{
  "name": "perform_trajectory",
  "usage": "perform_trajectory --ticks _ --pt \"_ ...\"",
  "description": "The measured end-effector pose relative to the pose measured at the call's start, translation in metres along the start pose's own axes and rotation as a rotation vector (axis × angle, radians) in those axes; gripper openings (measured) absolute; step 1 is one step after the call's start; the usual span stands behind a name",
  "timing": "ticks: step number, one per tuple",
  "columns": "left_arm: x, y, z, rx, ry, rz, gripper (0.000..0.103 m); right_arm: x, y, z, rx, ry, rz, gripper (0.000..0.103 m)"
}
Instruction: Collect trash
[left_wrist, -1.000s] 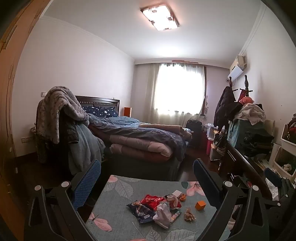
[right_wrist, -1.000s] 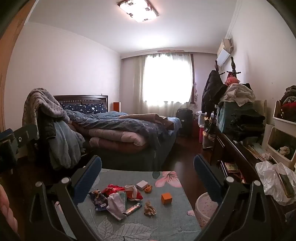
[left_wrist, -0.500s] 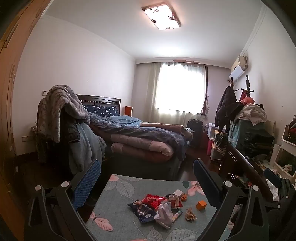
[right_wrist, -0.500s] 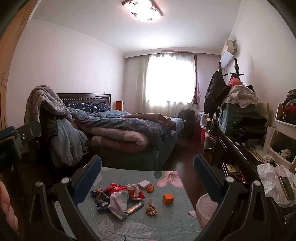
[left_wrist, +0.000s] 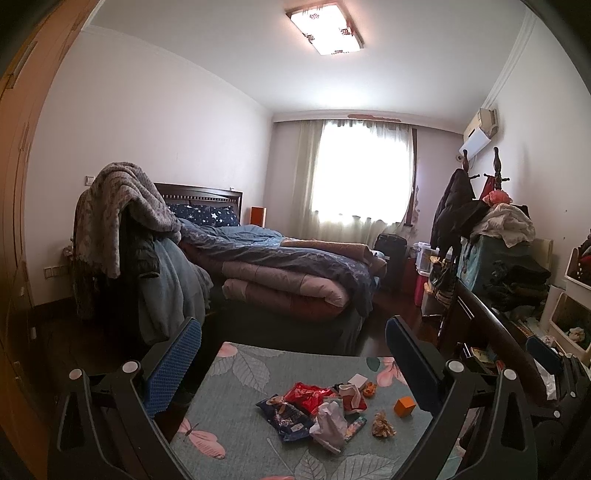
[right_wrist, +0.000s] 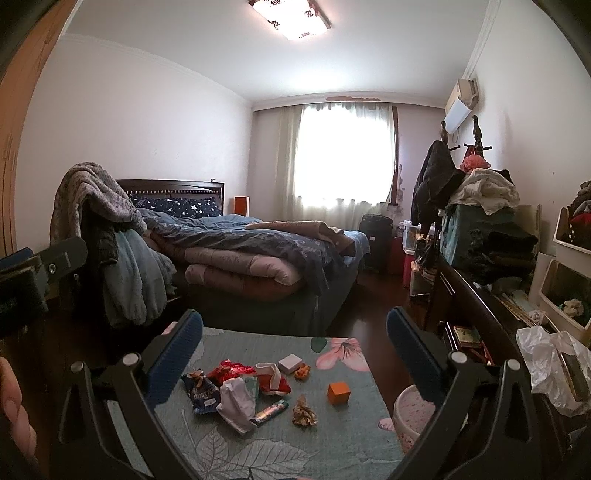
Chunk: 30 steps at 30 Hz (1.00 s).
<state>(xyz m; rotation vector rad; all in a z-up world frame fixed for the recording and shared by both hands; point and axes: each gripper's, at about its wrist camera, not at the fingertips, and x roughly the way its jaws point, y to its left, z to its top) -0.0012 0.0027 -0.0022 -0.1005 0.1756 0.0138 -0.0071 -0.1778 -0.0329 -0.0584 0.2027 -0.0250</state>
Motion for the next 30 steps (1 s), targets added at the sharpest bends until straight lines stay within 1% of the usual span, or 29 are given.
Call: perform_trajectory --ticks 4,5,9,11,14,18,20,25,30 --pt "0.006 0.006 -0.011 0.000 0.011 0.000 0.099 0.007 -0.001 -0.003 -0.004 0.018 0.004 0.100" --pt "0.018 0.006 -0.022 -0.001 0.019 0.001 0.099 0.010 0.000 -0.004 -0.006 0.024 0.007 0.100" --pt "0.032 0.005 -0.030 -0.004 0.050 0.001 0.099 0.022 0.001 -0.011 -0.009 0.049 0.016 0.100" --pt "0.040 0.004 -0.035 -0.004 0.072 0.004 0.099 0.031 0.001 -0.016 -0.009 0.072 0.021 0.100" --pt "0.059 0.005 -0.046 -0.005 0.137 0.011 0.099 0.050 -0.001 -0.027 -0.008 0.134 0.020 0.100" --pt "0.076 0.008 -0.054 -0.015 0.188 0.011 0.099 0.066 -0.002 -0.036 0.004 0.174 0.021 0.100" --pt "0.077 0.008 -0.053 -0.013 0.187 0.011 0.099 0.072 -0.003 -0.038 0.006 0.182 0.017 0.100" --pt "0.068 0.006 -0.038 -0.002 0.131 0.005 0.099 0.072 -0.005 -0.038 0.011 0.177 0.020 0.100" --pt "0.052 0.002 -0.025 0.004 0.078 -0.016 0.099 0.053 -0.008 -0.029 0.016 0.126 0.018 0.100"
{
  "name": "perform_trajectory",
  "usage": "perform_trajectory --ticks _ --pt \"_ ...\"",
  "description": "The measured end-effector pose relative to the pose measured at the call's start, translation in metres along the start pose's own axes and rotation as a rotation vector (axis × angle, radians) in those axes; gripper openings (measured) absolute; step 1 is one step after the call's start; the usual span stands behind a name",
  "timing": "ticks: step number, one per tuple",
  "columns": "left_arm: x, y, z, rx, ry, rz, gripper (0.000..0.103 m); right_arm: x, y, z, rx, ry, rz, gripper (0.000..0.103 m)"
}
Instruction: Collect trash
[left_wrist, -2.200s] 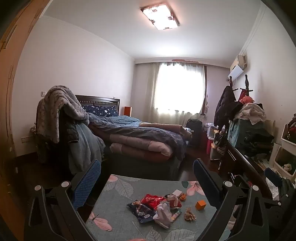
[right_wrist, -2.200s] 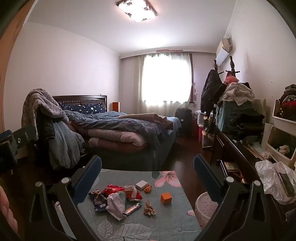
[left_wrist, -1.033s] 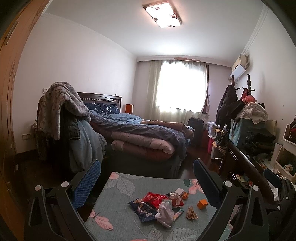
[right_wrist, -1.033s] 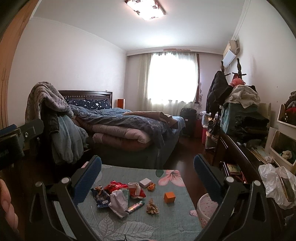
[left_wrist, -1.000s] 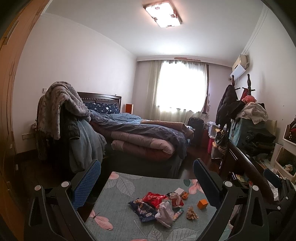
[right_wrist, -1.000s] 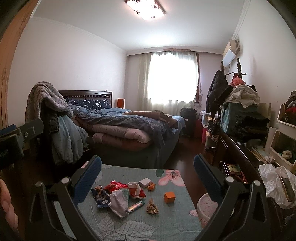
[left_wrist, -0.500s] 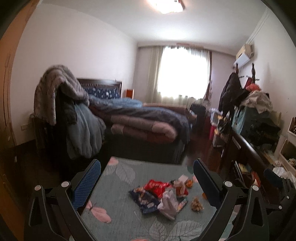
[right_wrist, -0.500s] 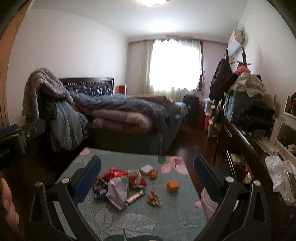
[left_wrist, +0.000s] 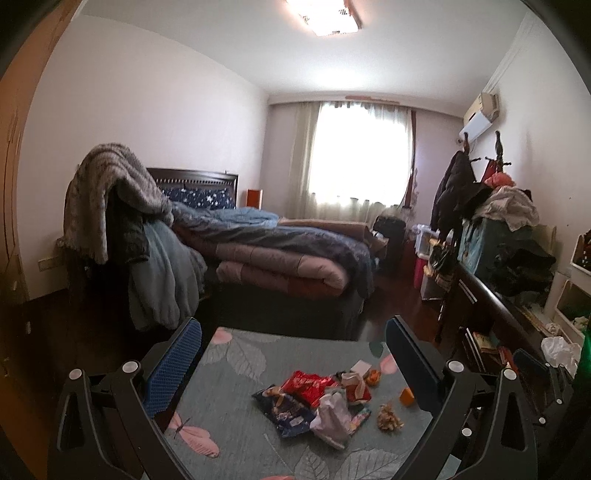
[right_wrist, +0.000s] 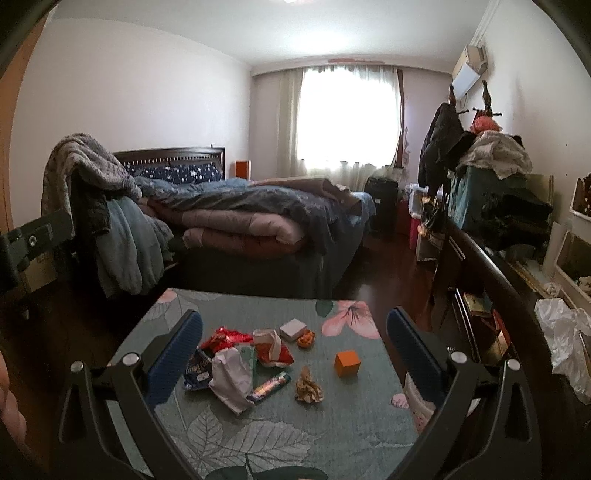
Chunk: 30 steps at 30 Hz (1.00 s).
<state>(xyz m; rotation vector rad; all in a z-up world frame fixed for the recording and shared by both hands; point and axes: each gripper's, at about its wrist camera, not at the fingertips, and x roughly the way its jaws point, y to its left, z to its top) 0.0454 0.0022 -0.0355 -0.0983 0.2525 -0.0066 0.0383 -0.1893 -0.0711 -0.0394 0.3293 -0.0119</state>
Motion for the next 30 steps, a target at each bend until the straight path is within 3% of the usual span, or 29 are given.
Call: perform_trajectory --ticks 6,30 --pt "-0.010 -0.004 0.004 0.000 -0.025 -0.018 0.099 -0.021 -0.004 0.008 -0.003 -0.063 -0.022 0.100" --pt "-0.006 -0.004 0.005 -0.006 -0.012 -0.010 0.099 -0.024 -0.009 0.022 -0.005 -0.082 -0.048 0.100"
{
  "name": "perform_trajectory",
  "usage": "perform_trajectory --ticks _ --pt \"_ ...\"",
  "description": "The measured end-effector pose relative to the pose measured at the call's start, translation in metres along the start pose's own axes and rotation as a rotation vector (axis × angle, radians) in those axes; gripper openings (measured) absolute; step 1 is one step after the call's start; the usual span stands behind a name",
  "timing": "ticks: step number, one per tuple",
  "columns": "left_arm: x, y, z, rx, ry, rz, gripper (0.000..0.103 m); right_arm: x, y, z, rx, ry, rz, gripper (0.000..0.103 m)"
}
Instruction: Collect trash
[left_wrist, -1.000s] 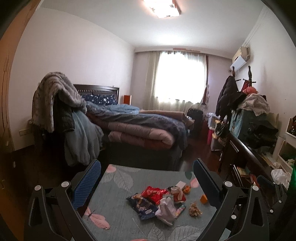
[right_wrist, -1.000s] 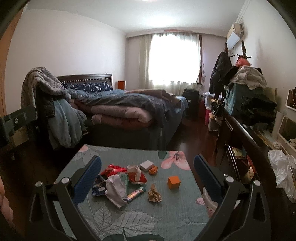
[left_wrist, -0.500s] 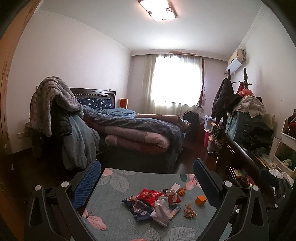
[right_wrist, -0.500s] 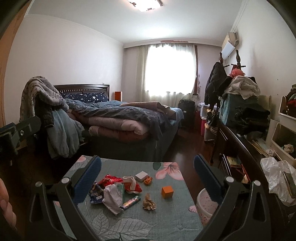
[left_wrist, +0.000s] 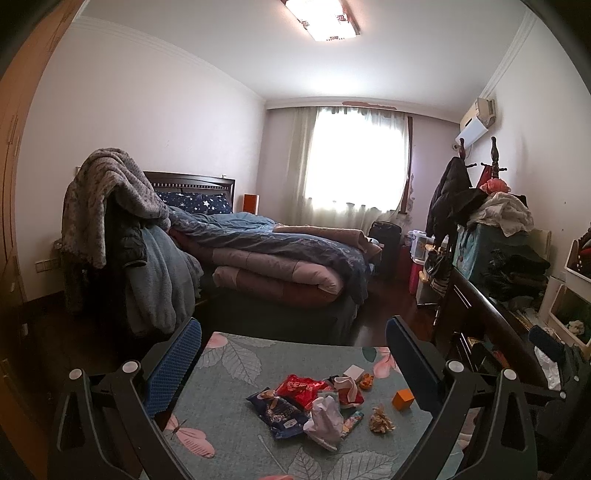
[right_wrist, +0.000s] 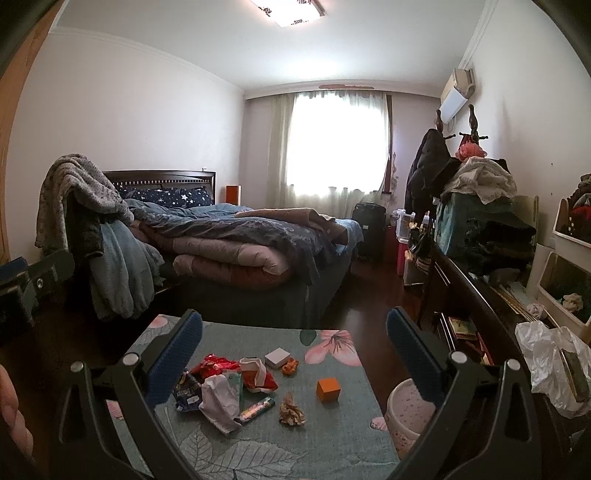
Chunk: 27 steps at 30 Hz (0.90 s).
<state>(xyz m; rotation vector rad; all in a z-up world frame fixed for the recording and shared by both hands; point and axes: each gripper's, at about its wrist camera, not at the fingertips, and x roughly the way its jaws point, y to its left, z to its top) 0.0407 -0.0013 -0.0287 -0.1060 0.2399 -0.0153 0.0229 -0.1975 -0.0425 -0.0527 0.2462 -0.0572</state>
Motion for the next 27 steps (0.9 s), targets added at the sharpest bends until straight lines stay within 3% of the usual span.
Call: perform_trajectory --ticks 14,27 --pt "0.008 0.005 -0.005 -0.009 0.018 0.023 0.099 -0.014 -0.014 0.029 0.023 -0.103 -0.025 0.100" --pt "0.030 0.004 -0.017 -0.003 0.060 0.039 0.099 0.009 -0.013 0.015 0.036 -0.039 -0.032 0.100"
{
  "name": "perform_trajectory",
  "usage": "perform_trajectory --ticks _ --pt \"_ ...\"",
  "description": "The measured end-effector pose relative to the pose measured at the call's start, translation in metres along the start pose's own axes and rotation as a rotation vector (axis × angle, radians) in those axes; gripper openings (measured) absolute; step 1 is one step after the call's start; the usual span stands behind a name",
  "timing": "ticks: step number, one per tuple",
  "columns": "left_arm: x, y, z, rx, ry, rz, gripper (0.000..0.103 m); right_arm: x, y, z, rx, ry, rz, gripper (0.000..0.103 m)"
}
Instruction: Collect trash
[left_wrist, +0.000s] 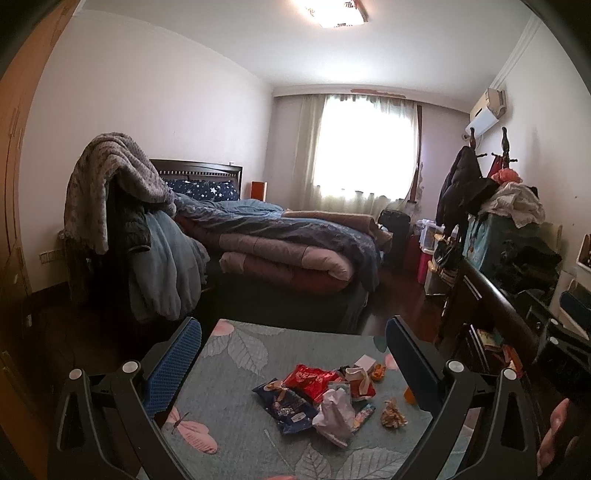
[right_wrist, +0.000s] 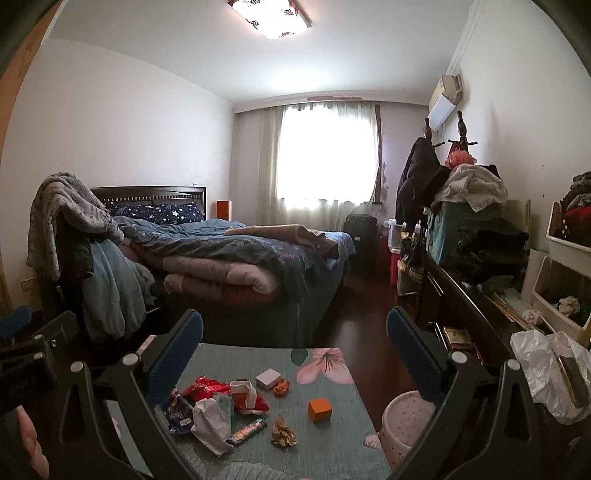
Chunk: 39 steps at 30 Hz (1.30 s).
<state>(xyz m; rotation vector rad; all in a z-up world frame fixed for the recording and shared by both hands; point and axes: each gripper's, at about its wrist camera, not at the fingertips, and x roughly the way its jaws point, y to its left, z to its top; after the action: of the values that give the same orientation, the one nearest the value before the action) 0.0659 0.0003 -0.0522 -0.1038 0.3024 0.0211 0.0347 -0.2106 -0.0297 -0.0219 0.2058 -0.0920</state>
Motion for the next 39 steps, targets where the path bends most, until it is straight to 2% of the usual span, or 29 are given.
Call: perform_trajectory --ticks 6,8,11,20,29,39 --pt "0.032 0.000 -0.021 0.026 0.073 0.039 0.099 0.035 -0.006 -0.025 0.017 0.087 0.005 0.100" --pt "0.043 0.002 -0.028 0.028 0.105 0.042 0.099 0.049 -0.005 -0.034 0.011 0.135 0.002 0.100" --pt "0.054 0.005 -0.035 0.018 0.141 0.038 0.099 0.058 -0.002 -0.035 0.005 0.159 0.000 0.100" --pt "0.052 0.013 -0.032 -0.011 0.127 0.043 0.099 0.042 0.011 -0.018 -0.026 0.089 0.002 0.100" --pt "0.051 0.015 -0.032 -0.012 0.133 0.056 0.099 0.051 0.013 -0.025 -0.028 0.125 0.011 0.100" --pt "0.078 0.010 -0.040 0.002 0.177 0.053 0.099 0.075 0.008 -0.036 -0.024 0.163 0.011 0.100"
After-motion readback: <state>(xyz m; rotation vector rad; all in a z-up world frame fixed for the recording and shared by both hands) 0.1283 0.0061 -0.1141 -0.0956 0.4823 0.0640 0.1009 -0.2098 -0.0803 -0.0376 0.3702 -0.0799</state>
